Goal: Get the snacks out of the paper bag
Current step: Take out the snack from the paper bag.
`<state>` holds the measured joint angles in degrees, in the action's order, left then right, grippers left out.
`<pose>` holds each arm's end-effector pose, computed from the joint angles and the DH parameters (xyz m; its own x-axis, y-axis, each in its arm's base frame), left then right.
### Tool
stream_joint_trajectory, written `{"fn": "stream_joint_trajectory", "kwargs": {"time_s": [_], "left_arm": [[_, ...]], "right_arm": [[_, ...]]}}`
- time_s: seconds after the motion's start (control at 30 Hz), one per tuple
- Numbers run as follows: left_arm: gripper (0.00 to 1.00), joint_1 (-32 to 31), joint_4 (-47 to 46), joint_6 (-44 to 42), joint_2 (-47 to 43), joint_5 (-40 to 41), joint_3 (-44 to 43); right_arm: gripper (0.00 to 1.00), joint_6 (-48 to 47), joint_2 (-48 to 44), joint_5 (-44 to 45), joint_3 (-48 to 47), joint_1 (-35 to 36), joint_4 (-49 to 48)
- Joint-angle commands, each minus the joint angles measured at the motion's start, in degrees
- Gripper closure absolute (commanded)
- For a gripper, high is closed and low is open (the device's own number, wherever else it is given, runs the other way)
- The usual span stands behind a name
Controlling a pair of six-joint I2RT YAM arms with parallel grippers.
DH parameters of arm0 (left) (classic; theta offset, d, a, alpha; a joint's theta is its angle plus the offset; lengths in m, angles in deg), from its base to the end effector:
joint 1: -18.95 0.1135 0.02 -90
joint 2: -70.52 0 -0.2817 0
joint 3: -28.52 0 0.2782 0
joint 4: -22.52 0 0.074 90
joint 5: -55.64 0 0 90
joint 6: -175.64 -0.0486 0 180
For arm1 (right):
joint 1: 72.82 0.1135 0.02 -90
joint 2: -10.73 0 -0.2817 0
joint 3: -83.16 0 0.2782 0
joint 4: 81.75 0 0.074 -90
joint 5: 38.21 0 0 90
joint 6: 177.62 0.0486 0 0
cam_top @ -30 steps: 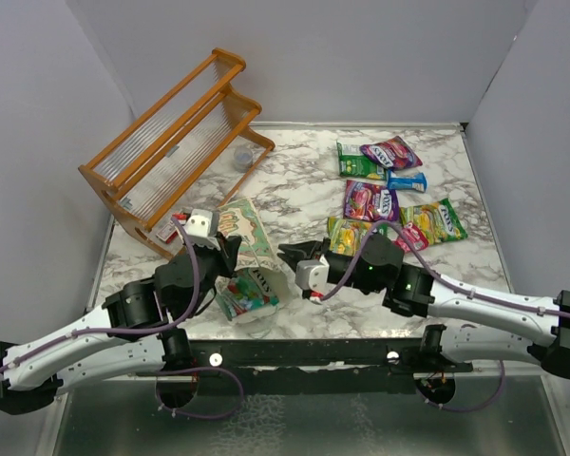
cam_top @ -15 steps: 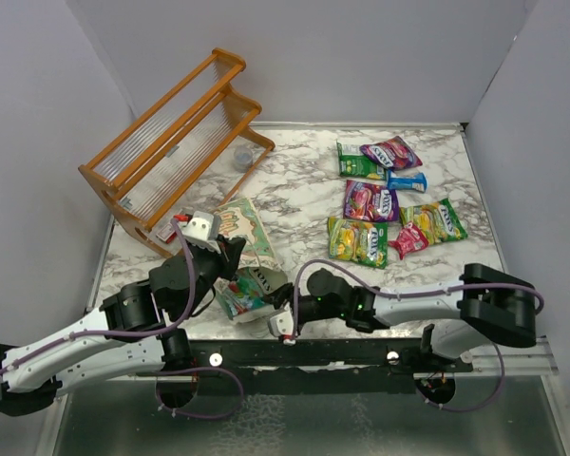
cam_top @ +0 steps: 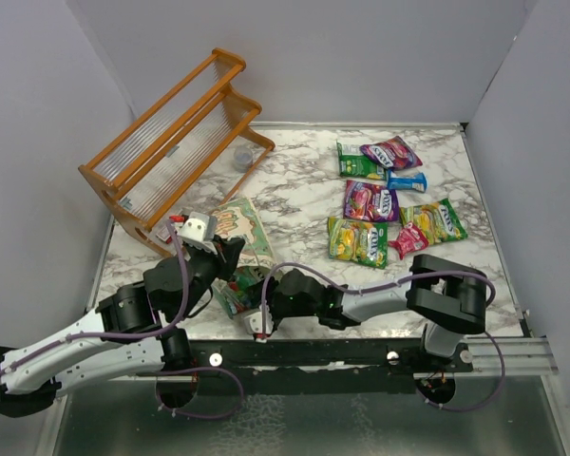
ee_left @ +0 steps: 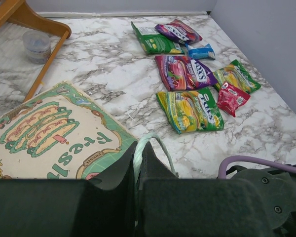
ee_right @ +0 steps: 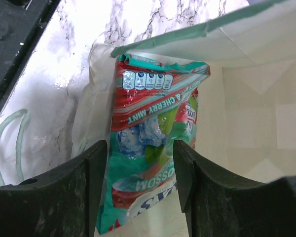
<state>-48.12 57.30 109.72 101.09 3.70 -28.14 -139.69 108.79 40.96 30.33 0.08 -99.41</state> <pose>0.0815 -0.1157 0.3622 -0.2527 -0.2271 -0.9405 0.4213 0.8493 -0.3183 0.0981 0.3500 0.1386 0.6954 -0.3742 -0.6135 -0.7145 -0.2693 -0.6457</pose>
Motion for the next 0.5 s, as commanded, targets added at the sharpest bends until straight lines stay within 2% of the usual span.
{"fn": "stream_joint_trajectory", "kwargs": {"time_s": [0.0,0.13,0.27,0.3,0.47], "left_arm": [[1.00,0.3,-2.3,0.2,-0.9,-1.4,0.3],[1.00,0.3,-2.4,0.1,-0.8,-2.1,0.1],[1.00,0.3,-1.9,0.2,-0.9,-2.1,-0.4],[1.00,0.3,-1.6,0.4,-1.2,-1.7,-0.4],[1.00,0.2,-1.1,1.0,-1.6,0.2,-0.7]], "right_arm": [[0.44,-0.5,3.4,2.0,-2.7,0.7,-1.5],[0.49,0.2,6.7,5.0,-4.2,0.7,-2.1],[0.70,1.3,4.9,5.1,-3.8,0.7,-2.4],[0.86,2.2,0.0,3.7,-1.9,0.8,-1.6],[0.94,2.6,-11.6,1.8,1.6,0.8,4.8]]}}
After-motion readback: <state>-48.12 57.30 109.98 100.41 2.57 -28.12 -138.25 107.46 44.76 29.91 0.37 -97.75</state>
